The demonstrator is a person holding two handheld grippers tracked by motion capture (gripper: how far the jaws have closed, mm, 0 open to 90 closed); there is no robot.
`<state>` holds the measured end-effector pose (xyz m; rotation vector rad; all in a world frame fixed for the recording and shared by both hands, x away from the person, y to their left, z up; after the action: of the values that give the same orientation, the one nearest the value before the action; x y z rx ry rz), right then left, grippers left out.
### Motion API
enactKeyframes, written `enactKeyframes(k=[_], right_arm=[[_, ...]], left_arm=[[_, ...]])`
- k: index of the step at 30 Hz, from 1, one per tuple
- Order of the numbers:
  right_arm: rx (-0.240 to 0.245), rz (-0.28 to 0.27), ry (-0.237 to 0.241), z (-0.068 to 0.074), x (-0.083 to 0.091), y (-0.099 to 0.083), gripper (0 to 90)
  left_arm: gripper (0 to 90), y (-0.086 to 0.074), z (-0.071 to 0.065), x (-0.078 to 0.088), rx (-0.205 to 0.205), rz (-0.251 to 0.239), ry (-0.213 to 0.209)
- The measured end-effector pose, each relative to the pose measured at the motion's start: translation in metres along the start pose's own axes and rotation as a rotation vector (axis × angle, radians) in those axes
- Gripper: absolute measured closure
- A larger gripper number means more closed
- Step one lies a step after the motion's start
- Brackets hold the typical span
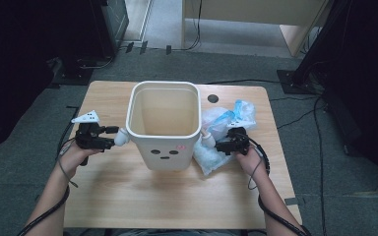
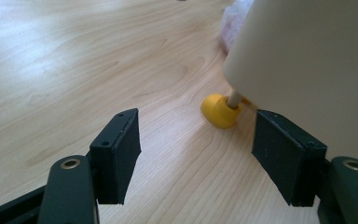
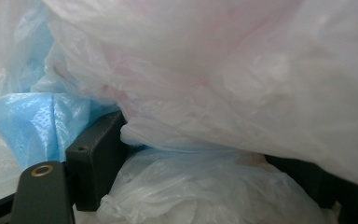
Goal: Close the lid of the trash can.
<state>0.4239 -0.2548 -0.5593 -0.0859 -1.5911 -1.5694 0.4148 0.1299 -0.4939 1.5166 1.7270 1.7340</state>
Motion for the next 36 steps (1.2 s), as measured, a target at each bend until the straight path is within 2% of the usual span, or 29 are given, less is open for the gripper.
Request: enactKeyframes(k=[7, 18, 24, 28, 32, 36], right_arm=[[0.000, 0.000, 0.001, 0.001, 0.000, 0.000, 22.2], [-0.001, 0.000, 0.000, 0.001, 0.000, 0.000, 22.2], [-0.001, 0.001, 0.001, 0.001, 0.000, 0.000, 22.2], [-0.001, 0.001, 0.000, 0.001, 0.000, 0.000, 22.2], [0.000, 0.002, 0.001, 0.001, 0.000, 0.000, 22.2], [0.000, 0.003, 0.001, 0.001, 0.000, 0.000, 22.2]], left_arm=[[29.9, -0.008, 0.002, -0.002, 0.004, 0.001, 0.003], [29.4, -0.026, 0.006, -0.007, -0.027, 0.031, 0.010], [29.3, -0.037, 0.012, -0.007, -0.044, 0.054, 0.035], [28.8, -0.041, 0.014, -0.007, -0.037, 0.058, 0.034], [28.6, -0.046, 0.016, -0.007, -0.052, 0.068, 0.042], [28.6, -0.052, 0.020, -0.008, -0.043, 0.080, 0.049]])
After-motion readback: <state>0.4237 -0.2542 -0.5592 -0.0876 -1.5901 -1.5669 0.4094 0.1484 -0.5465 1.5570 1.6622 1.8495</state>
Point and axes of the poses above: each handheld gripper's, and its own axes: x roughly backward along the jaws, y roughly out of its top, z roughly to its left, the point moved 9 cm from there along -x, roughly forward along the jaws, and after that the axes turned 5 degrees about -z, right-handed, at the moved point
